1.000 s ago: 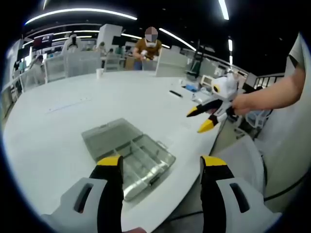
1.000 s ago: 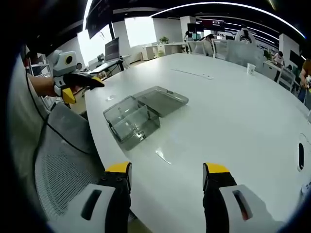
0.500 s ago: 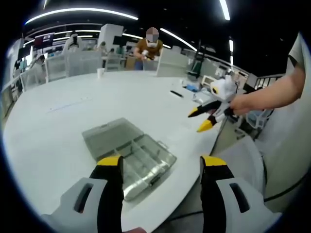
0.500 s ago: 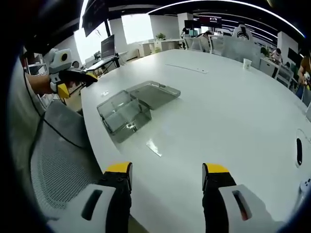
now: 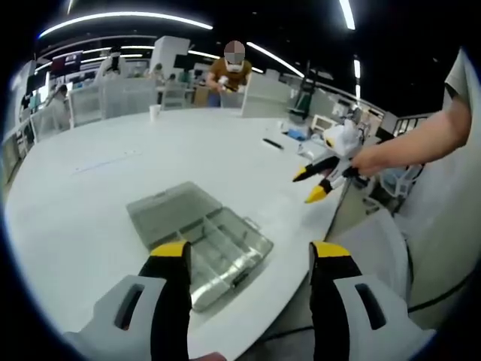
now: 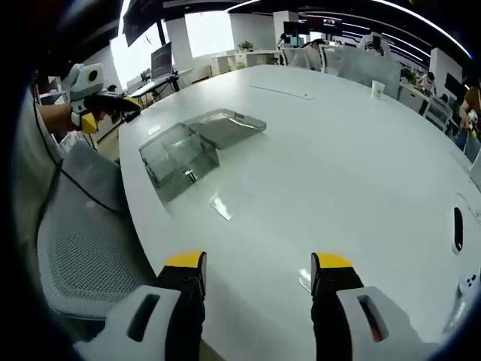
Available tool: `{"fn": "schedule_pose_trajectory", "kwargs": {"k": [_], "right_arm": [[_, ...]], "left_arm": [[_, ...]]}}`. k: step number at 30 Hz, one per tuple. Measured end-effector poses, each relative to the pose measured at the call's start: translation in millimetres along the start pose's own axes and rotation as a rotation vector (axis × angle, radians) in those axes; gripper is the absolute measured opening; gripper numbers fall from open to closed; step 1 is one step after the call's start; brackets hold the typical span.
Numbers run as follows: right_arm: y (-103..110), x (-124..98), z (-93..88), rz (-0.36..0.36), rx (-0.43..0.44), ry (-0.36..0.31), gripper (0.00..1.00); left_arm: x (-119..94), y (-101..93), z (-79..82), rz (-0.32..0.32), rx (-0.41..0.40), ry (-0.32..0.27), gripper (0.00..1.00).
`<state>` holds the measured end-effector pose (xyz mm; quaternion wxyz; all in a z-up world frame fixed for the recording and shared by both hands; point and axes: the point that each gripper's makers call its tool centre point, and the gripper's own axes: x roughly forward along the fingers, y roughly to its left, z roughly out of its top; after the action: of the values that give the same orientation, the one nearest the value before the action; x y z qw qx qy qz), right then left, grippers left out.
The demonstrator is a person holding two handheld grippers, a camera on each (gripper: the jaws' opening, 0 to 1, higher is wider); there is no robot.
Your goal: Insert the divider into the dual guide fixture by aligning both edges with the guide slots and pushing it downward to the bottom, including one-sided entry, uneven engagement, binding, and posture correction.
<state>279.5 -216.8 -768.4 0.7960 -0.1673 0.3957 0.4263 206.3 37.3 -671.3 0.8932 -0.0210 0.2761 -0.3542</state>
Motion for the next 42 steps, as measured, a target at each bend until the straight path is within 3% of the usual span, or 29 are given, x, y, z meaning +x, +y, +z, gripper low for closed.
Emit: {"fn": "schedule_pose_trajectory", "kwargs": {"k": [42], "right_arm": [[-49,16,-27.3,0.027,-0.154,0.18,0.52]], "left_arm": [[7,2.2,7.4,0.006,0.012,0.016,0.62]]}}
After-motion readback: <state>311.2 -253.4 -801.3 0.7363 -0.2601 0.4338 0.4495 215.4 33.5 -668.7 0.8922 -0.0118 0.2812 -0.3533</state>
